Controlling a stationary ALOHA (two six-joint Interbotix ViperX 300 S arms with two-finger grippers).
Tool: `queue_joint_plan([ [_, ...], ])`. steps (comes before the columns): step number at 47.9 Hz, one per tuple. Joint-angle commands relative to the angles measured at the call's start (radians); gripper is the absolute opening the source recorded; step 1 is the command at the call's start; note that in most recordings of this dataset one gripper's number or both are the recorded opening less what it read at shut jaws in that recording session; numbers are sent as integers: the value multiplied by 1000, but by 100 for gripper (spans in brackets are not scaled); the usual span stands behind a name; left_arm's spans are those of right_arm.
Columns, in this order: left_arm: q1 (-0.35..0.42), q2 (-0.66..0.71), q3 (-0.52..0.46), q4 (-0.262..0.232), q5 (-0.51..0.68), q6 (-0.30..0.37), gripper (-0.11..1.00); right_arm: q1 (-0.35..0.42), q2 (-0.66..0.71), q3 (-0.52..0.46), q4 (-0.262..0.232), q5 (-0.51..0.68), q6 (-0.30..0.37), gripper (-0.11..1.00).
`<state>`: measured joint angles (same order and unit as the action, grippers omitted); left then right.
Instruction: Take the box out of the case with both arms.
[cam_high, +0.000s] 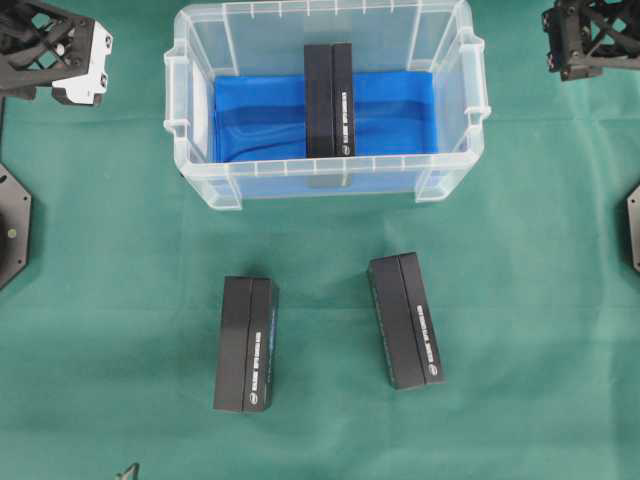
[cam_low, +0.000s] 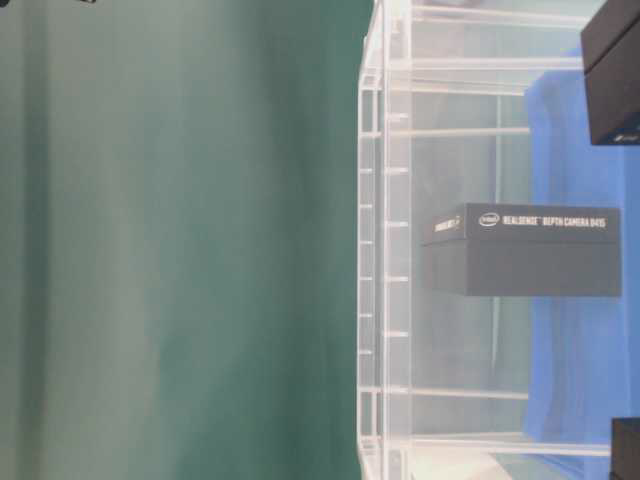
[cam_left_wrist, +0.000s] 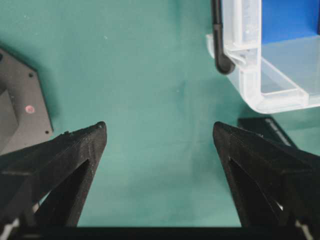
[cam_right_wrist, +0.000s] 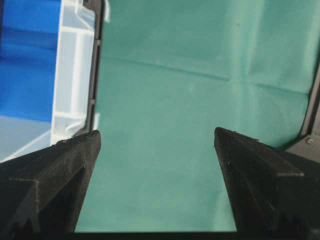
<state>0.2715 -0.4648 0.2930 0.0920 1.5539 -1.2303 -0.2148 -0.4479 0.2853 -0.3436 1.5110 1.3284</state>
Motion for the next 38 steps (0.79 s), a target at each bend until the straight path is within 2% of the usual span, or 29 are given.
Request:
queue_joint_plan([
  [1, 3, -5, -11, 2, -3, 2, 91, 0, -3, -9, -3, -6, 2, 90],
  [38, 3, -5, -9, -2, -25, -2, 91, 0, -3, -8, 5, -3, 3, 90],
])
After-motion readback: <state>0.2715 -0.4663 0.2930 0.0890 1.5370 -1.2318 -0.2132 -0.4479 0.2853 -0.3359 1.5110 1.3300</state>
